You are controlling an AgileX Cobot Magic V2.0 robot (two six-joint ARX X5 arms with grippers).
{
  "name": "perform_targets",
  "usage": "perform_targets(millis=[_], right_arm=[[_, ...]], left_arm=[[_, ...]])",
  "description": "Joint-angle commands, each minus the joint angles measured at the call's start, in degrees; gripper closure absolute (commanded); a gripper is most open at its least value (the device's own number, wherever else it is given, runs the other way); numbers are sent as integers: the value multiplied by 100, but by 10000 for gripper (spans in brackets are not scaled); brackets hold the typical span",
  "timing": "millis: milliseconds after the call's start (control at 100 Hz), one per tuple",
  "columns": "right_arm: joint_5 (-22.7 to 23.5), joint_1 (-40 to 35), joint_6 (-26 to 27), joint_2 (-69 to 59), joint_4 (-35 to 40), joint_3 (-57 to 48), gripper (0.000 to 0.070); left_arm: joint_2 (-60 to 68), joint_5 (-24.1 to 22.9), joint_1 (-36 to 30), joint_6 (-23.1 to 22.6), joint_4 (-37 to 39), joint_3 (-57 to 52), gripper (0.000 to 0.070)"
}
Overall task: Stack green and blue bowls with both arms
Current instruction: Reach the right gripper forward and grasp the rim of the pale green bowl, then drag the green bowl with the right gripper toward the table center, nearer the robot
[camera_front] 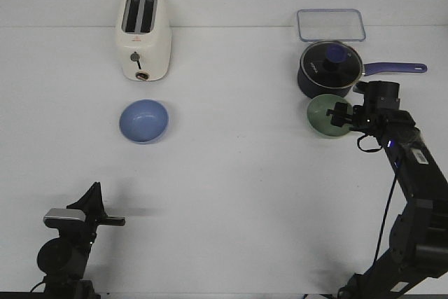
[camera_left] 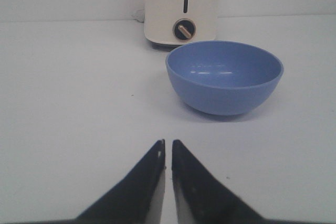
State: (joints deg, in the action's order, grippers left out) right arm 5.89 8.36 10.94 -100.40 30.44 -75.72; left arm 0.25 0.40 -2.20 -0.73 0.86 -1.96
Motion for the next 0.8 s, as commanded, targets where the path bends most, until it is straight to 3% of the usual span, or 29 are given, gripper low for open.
perform_targets(millis=[0,210,360,480,790], right_arm=[[39,7,55,-195,-101,-151,397],[24,-20,129,-284,-83,-151,700],[52,-20,278,-258,-76,-151,700],[407,26,271,13,87,-151,700],[1093,-348,225,1849,752,50,700]], left_arm=[[-7,24,4,-9,83,109,685],[-7,24,4,-9,83,109,685],[-7,24,4,-9,85,109,685],[-7,24,4,-9,85,109,685],[-7,24,4,-9,83,109,685]])
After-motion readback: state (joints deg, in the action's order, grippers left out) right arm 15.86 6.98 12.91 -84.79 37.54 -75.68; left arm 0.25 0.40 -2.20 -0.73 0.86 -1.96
